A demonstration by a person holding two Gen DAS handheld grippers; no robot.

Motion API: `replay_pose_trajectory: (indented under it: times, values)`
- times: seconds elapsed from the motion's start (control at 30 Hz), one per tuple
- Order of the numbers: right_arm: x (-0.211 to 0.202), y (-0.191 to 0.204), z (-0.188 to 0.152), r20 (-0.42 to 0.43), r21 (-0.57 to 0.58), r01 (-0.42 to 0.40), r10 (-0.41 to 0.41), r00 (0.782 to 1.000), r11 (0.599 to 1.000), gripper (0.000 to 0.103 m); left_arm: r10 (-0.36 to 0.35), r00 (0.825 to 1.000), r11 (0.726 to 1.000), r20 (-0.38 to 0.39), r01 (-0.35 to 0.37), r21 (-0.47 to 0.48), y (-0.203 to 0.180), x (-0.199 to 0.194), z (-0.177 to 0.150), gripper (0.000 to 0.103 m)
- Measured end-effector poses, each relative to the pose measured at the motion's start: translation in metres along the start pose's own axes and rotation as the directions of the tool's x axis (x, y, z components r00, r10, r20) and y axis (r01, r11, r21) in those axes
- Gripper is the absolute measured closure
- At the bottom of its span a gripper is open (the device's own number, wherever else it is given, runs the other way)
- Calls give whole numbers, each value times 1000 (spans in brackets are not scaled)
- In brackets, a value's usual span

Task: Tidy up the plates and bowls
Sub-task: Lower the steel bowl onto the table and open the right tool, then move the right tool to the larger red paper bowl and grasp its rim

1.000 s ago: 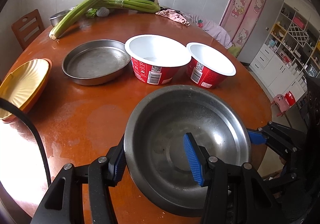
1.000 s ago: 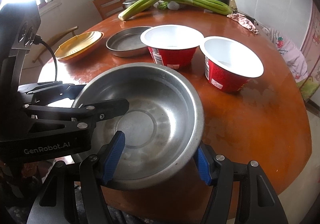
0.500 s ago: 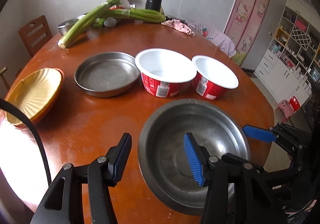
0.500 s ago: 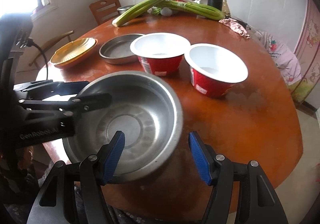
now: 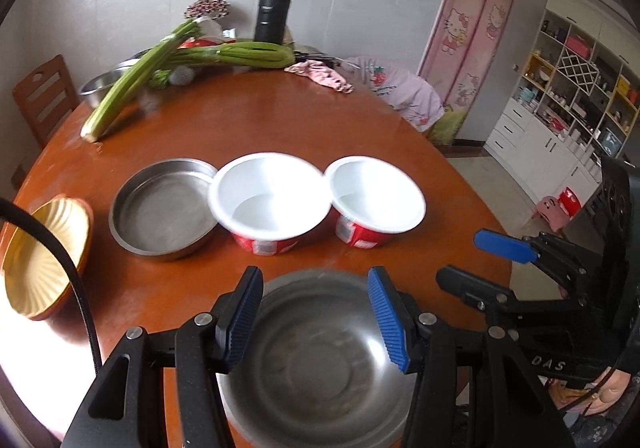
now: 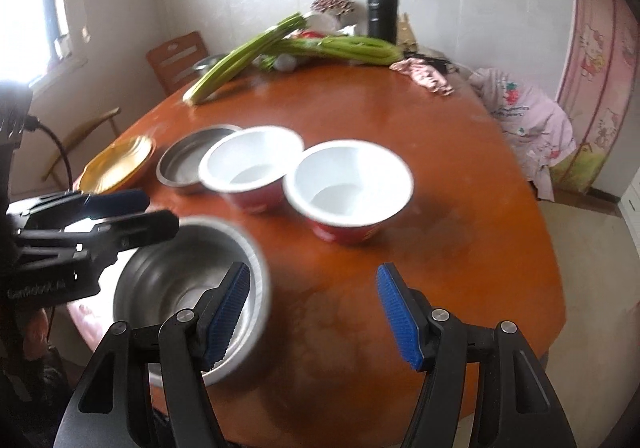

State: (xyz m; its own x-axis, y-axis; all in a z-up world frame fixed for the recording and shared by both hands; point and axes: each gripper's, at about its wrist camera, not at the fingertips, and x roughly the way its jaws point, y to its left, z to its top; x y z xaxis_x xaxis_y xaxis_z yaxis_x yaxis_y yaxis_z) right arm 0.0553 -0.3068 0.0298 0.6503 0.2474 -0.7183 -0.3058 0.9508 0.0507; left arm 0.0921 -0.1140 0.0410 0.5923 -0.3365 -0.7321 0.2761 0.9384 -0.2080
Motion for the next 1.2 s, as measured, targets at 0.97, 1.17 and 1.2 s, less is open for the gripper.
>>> replay_pose_trajectory:
  times: [0.97, 1.17, 1.2]
  values:
    - [32, -83, 42, -3, 52, 63, -63, 998, 997, 35, -127, 983, 990, -133, 117, -82, -36, 70, 36, 46]
    - [46, -89, 46, -16, 55, 42, -41, 999, 998, 35, -169, 975, 977, -144, 146, -156, -27, 82, 40, 46]
    - [48, -89, 46, -18, 53, 40, -39, 999, 998, 35, -172, 974, 975, -145, 147, -166, -26, 83, 40, 46]
